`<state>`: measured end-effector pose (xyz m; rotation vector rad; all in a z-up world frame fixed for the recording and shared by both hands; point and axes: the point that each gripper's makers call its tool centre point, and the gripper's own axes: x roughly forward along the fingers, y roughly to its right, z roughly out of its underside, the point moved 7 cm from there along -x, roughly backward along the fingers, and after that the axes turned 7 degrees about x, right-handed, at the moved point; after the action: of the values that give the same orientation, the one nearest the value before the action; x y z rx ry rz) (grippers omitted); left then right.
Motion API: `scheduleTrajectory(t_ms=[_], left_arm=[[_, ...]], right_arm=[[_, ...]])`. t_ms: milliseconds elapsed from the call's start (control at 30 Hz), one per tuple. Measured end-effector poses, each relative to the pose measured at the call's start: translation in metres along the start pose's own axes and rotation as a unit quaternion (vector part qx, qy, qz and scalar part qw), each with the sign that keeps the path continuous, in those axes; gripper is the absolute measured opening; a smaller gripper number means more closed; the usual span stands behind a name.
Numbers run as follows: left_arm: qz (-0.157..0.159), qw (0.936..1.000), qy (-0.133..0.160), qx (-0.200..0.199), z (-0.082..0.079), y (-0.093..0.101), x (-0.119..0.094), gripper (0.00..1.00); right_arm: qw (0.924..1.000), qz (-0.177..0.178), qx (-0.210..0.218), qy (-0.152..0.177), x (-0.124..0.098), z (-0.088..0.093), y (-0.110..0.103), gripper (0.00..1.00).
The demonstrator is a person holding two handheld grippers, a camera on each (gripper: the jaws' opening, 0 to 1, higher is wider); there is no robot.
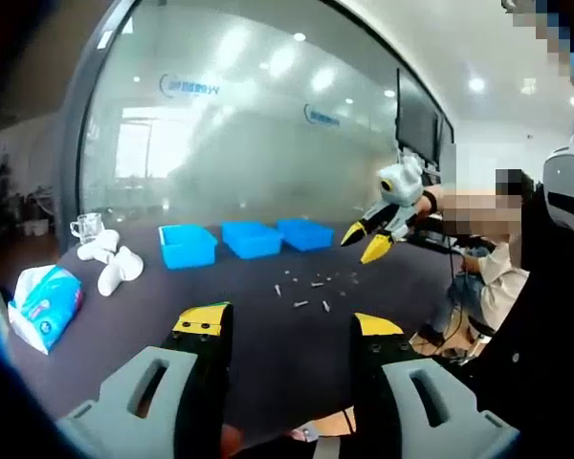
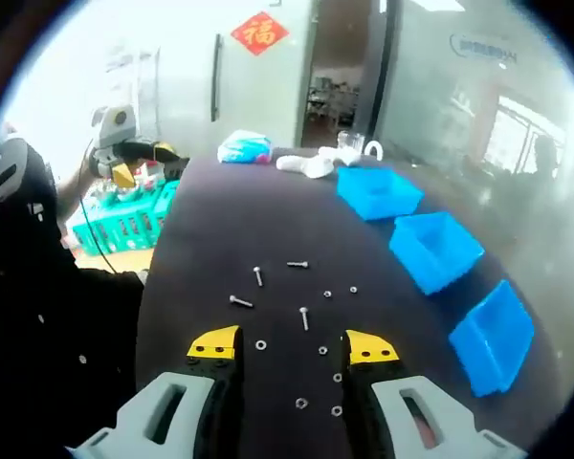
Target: Sort the screws, nuts, and washers into the corresponding bins
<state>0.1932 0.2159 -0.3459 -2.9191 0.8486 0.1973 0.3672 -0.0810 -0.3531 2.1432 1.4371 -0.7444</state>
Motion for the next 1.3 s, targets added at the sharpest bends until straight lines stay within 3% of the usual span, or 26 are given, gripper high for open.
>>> scheduleTrajectory(t_ms=[467,667,867,1000,1100,1300], left_arm=[[-0.002,1.0,0.0,0.003,0.004,0.002,-0.004,0.47],[-0.002,1.0,-0.002,-0.001,0.006,0.004,-0.005,0.47],[-0.005,1.0,0.004,-0.007,0.007,0.006,-0.006,0.47],[-0.007,0.9999,0.003,-0.01,0.008,0.006,-0.008,0.46],[-0.001,0.9988,0.024,-0.043,0.004,0.007,-0.009,0.46],[-0.009,0.9994,0.015,-0.031,0.007,0.005,-0.008,0.46]], right_arm=[[0.993,-0.038,-0.072,-0.085,0.038,-0.013,0.009,0.31],[0.9883,-0.06,-0.061,-0.127,0.054,-0.012,0.004,0.27],[0.9806,-0.071,-0.086,-0.161,0.07,-0.01,0.004,0.27],[0.9777,-0.078,-0.089,-0.173,0.076,-0.012,0.007,0.25],[0.9753,-0.087,-0.089,-0.183,0.08,-0.012,0.008,0.21],[0.9703,-0.101,-0.092,-0.2,0.086,-0.011,0.009,0.14]])
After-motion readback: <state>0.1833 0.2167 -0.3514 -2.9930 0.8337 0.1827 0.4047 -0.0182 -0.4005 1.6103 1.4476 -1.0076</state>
